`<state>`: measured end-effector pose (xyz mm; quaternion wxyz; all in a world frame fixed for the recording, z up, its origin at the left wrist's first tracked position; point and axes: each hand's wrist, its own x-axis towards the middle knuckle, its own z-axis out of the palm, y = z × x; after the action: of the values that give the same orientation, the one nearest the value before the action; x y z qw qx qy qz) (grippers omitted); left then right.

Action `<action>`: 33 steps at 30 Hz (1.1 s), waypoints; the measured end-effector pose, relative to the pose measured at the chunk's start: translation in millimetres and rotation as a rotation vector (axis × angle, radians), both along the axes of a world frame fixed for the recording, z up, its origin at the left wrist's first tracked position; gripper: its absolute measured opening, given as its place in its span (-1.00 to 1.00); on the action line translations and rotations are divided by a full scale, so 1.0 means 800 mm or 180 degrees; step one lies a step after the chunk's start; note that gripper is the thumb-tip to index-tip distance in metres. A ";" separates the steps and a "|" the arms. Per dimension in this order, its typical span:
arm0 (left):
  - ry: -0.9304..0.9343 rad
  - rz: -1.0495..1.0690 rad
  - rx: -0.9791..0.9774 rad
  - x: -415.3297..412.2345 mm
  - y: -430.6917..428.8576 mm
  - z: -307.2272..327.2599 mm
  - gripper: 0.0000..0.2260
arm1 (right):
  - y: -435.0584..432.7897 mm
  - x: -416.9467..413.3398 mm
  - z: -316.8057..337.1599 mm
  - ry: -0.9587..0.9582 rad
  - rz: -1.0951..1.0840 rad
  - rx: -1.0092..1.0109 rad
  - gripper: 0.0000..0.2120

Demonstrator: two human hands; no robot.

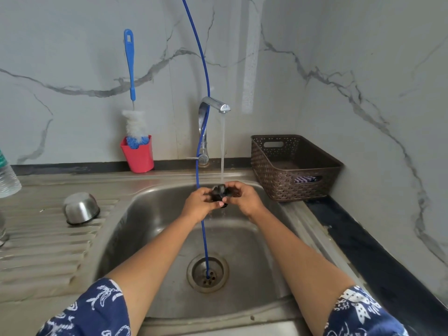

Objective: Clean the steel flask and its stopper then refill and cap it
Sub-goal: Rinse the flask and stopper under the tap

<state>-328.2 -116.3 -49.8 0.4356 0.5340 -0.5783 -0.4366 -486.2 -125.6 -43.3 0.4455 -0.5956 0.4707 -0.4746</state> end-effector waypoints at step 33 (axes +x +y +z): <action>0.0543 -0.0156 0.0795 0.013 0.010 -0.007 -0.66 | -0.008 -0.005 -0.006 0.0482 -0.0114 0.0624 -0.64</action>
<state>-317.8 -108.7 -55.2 0.4025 0.5308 -0.4932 -0.5594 -490.1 -131.8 -48.2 0.4562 -0.5748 0.5577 -0.3879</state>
